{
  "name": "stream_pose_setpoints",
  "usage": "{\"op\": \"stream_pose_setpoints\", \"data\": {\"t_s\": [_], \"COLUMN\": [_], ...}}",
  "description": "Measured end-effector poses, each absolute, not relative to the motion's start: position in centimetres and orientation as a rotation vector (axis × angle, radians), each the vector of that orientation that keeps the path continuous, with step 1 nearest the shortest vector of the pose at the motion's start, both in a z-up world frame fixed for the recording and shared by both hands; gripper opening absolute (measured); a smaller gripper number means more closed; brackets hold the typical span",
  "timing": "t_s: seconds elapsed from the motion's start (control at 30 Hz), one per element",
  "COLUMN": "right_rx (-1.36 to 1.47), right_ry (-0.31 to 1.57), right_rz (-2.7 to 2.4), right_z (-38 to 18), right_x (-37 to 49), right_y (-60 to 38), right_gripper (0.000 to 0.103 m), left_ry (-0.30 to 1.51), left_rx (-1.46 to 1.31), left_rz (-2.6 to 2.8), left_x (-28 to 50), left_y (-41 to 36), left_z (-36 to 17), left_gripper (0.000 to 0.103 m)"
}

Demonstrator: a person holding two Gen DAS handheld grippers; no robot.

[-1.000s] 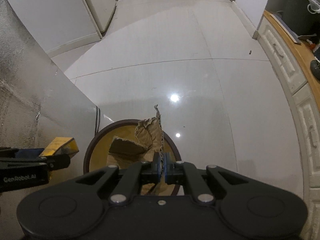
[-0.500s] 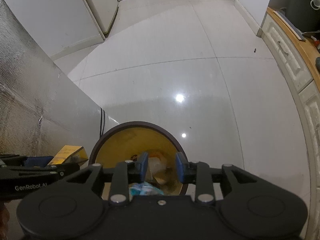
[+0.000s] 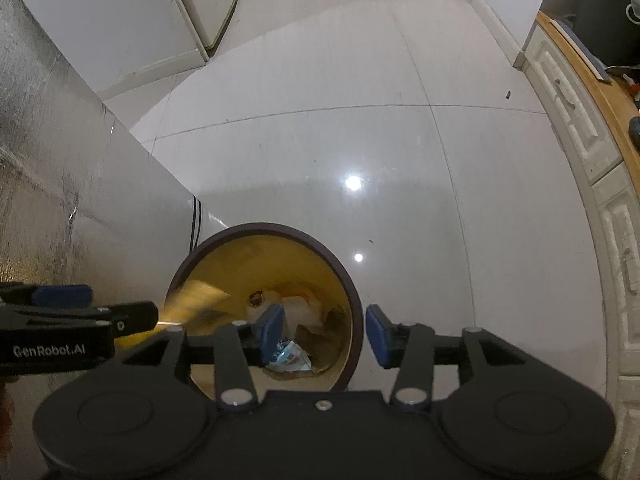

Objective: Collect trash
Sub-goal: 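Open both tools to drop the box and cardboard into the bin, then move both open tools back up toward the table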

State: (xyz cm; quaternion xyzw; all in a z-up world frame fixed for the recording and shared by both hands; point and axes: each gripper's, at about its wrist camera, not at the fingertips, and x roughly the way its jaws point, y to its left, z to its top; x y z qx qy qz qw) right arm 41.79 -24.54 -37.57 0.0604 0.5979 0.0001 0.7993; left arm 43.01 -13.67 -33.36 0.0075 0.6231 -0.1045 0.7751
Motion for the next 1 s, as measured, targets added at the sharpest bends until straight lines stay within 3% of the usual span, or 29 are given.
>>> {"op": "stream_pose_setpoints", "data": {"t_s": [0.23, 0.43, 0.8, 1.0], "right_rx": [0.096, 0.079, 0.063, 0.055], "right_ry": [1.301, 1.306, 1.286, 1.263], "right_rz": [0.01, 0.009, -0.021, -0.027], "right_z": [-37.2, -36.7, -34.8, -33.2], "right_x": [41.5, 41.1, 39.9, 38.9], "right_y": [-24.3, -24.4, -25.0, -25.2], "right_gripper": [0.055, 0.067, 0.099, 0.103], "left_ry": [1.37, 1.373, 1.35, 1.323], "left_rx": [0.066, 0.088, 0.094, 0.086], "left_rz": [-0.185, -0.16, -0.141, -0.143], "left_x": [42.9, 42.6, 41.4, 40.6], "left_y": [-13.4, -12.8, -12.2, -11.9], "left_z": [-33.4, -33.0, -30.4, -28.4], "left_gripper": [0.098, 0.103, 0.103, 0.103]}}
